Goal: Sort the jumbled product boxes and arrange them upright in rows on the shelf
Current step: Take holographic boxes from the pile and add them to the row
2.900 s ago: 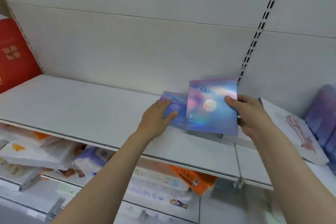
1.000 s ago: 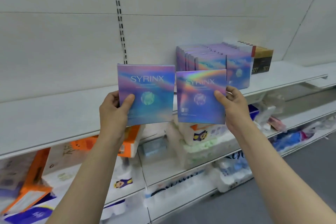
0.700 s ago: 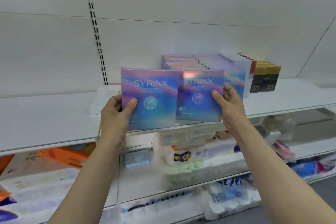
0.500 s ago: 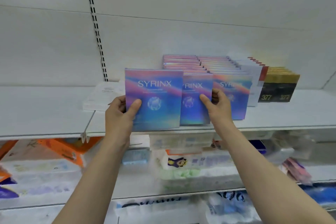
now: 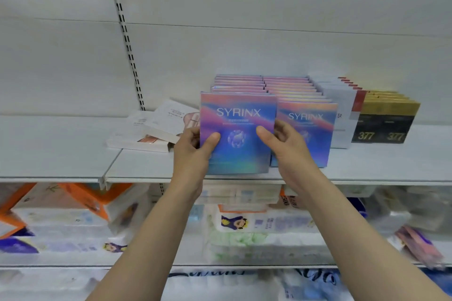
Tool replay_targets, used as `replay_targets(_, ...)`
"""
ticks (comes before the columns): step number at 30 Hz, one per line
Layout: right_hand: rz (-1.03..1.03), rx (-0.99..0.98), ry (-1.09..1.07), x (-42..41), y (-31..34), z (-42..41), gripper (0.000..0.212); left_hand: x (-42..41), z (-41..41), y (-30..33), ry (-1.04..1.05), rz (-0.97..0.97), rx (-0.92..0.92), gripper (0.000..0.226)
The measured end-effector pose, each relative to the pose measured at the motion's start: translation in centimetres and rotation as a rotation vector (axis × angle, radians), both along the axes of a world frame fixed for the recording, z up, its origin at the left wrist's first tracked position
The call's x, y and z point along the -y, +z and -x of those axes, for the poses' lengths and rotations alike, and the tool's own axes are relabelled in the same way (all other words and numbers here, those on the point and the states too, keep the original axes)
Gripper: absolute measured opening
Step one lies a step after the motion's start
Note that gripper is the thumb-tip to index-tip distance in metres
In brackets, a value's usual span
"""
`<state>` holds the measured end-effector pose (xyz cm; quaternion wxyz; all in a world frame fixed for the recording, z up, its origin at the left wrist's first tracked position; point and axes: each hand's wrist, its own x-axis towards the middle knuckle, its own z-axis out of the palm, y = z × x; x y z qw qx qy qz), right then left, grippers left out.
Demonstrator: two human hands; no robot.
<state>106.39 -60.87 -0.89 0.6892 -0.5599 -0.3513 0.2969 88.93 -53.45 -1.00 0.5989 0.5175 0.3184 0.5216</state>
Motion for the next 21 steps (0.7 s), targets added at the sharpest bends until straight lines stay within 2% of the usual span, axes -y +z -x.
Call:
replay_targets(3, -0.075, -0.105, -0.048, 1.4, 0.8, -1.6, 0.024, 0.4, -2.6, 0.4, -0.033, -0.196, -0.118, 0.023)
replay_targets(6, -0.093, -0.108, -0.155, 3.6, 1.6, -5.2, 0.020, -1.0, -3.7, 0.6, 0.178, -0.779, -0.579, 0.048)
replay_targets(8, -0.091, -0.107, -0.215, 4.7, 1.5, -7.5, 0.027, -2.0, -3.9, 0.8, 0.292, -1.020, -0.841, 0.068)
replay_targets(11, -0.070, -0.077, -0.272, 5.9, 1.0, -10.3, 0.033, -2.6, -4.5, 0.3, 0.274, -1.113, -1.032, 0.084)
replay_targets(13, -0.046, -0.057, -0.310, 6.1, 0.3, -11.4, 0.032, -2.7, -4.7, -0.2, 0.259, -1.139, -1.084, 0.094)
replay_targets(16, 0.021, 0.001, -0.347, 5.6, -1.2, -12.1, 0.032, -3.0, -4.9, -0.6, 0.266, -1.152, -1.078, 0.100)
replay_targets(21, 0.109, 0.258, -0.435, 4.2, -2.7, -11.1, 0.052, -3.5, -5.3, -0.6, 0.287, -1.207, -1.052, 0.099)
